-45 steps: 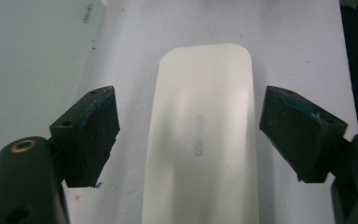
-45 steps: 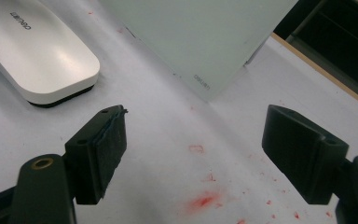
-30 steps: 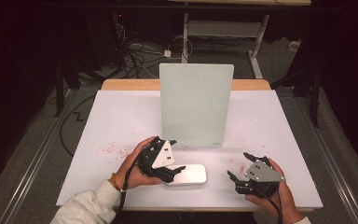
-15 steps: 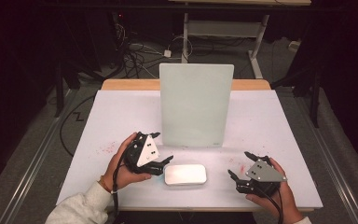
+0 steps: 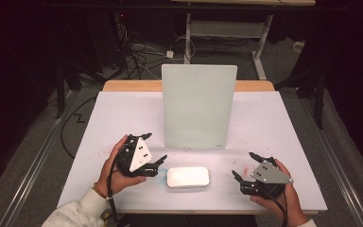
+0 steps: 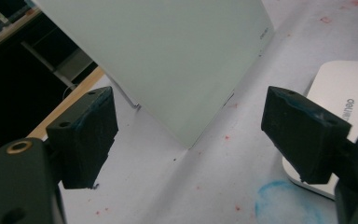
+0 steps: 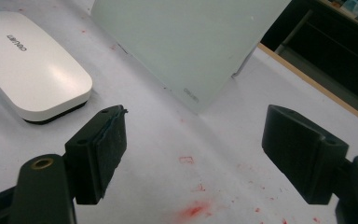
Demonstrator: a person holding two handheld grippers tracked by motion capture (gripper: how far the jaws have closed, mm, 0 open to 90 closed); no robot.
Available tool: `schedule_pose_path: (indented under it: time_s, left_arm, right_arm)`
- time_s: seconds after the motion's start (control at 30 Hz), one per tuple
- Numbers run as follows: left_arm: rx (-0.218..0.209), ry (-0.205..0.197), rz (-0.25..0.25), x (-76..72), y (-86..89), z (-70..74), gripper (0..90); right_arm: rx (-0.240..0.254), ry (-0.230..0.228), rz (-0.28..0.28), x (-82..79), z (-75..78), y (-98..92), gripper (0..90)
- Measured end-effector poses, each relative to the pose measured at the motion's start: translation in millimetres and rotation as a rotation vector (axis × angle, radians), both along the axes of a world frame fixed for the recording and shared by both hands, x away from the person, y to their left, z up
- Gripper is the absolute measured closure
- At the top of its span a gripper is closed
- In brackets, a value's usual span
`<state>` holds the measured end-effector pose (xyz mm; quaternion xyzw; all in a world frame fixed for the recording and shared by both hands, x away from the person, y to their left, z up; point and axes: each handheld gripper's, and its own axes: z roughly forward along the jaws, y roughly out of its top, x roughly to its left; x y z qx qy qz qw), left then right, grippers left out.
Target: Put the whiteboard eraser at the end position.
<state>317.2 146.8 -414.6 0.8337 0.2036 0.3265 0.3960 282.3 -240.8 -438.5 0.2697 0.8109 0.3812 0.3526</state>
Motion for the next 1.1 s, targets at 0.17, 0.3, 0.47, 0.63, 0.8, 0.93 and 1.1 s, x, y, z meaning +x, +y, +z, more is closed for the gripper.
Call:
schedule_pose_path:
  time_s: [0.17,0.3,0.47,0.63,0.8,0.93,1.1]
  left_arm:
    - [0.028,-0.013,0.023,-2.2,6.5,-4.1,17.7]
    - [0.018,-0.019,0.041,-5.1,13.8,-7.2,17.7]
    - [0.016,-0.014,0.059,-8.3,23.1,-11.8,17.6]
    - [0.024,-0.002,0.087,-10.6,32.7,-18.0,17.4]
    - [0.036,0.017,0.118,-13.3,44.4,-26.6,17.0]
    - [0.035,0.022,0.152,-15.5,51.7,-34.8,17.0]
    - [0.047,0.044,0.164,-20.1,61.1,-43.7,16.9]
  right_arm:
    - [0.007,-0.005,-0.007,0.2,1.1,-1.6,22.7]
    - [0.011,-0.006,-0.012,0.6,1.6,-2.9,22.7]
    - [0.017,-0.012,-0.021,0.8,2.6,-4.5,22.7]
    - [0.023,-0.018,-0.029,1.4,3.1,-5.8,22.7]
    - [0.031,-0.023,-0.04,2.3,3.6,-8.1,22.4]
    - [0.039,-0.022,-0.049,3.0,3.3,-10.2,21.1]
    - [0.045,-0.022,-0.069,4.2,2.5,-13.8,18.8]
